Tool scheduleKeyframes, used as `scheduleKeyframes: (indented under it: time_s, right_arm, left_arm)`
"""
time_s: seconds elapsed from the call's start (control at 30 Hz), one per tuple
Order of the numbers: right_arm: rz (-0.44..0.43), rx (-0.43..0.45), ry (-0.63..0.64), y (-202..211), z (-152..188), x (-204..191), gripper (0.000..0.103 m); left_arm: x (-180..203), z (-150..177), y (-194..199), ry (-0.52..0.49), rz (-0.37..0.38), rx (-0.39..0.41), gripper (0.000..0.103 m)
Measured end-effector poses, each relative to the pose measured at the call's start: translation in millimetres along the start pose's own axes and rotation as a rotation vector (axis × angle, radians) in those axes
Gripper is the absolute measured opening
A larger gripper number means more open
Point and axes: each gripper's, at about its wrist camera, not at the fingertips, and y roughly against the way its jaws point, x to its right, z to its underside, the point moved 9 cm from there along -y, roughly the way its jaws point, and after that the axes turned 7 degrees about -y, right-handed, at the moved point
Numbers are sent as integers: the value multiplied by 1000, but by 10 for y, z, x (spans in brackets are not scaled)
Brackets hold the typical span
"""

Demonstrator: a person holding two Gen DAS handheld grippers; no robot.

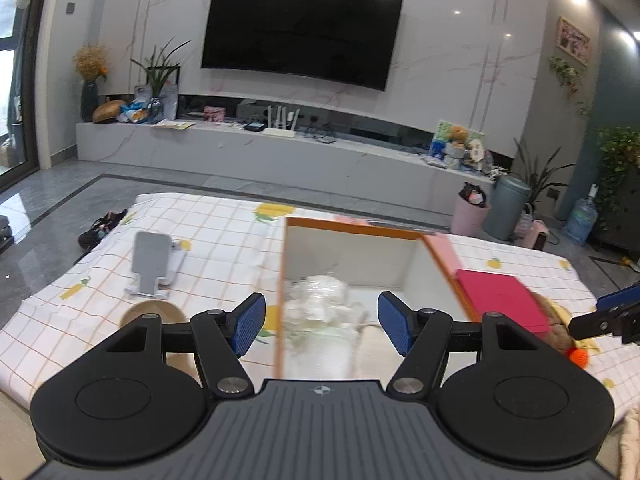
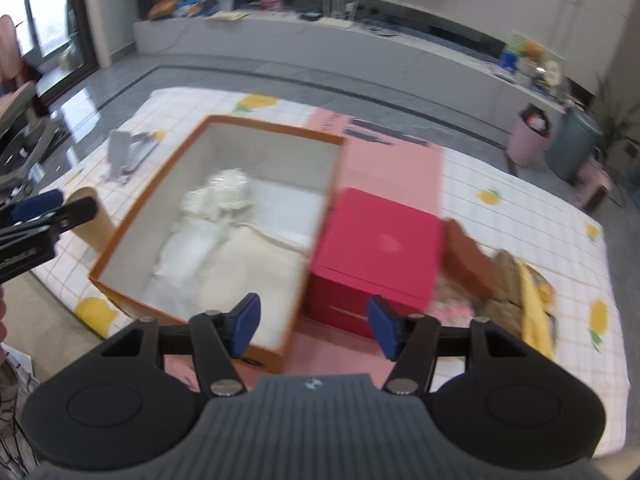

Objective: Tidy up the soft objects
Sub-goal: 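Move both tools back toward the pink crocheted pouch and orange ball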

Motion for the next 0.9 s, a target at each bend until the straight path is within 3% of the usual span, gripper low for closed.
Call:
scheduleKeyframes:
  time_s: [0.2, 0.37, 0.63, 0.77, 0.9]
  right_arm:
    - [77, 62, -116, 334, 259, 745, 66]
    - [151, 119, -263, 341, 580, 1378, 69]
    - [160, 102, -475, -124, 1106, 2197, 72]
    - [197, 105, -520, -438, 1242, 2537, 72]
    - [237, 97, -474, -816, 1303, 2776, 72]
  left_arm:
    - [478, 79, 92, -102, 53, -18, 76]
    - [858, 170, 169, -176, 111, -8, 76]
    - [1355, 427, 78, -214, 147, 3, 79]
    - [1790, 613, 3, -332, 218, 35, 80]
    - [2218, 814, -136, -390, 266, 11, 80]
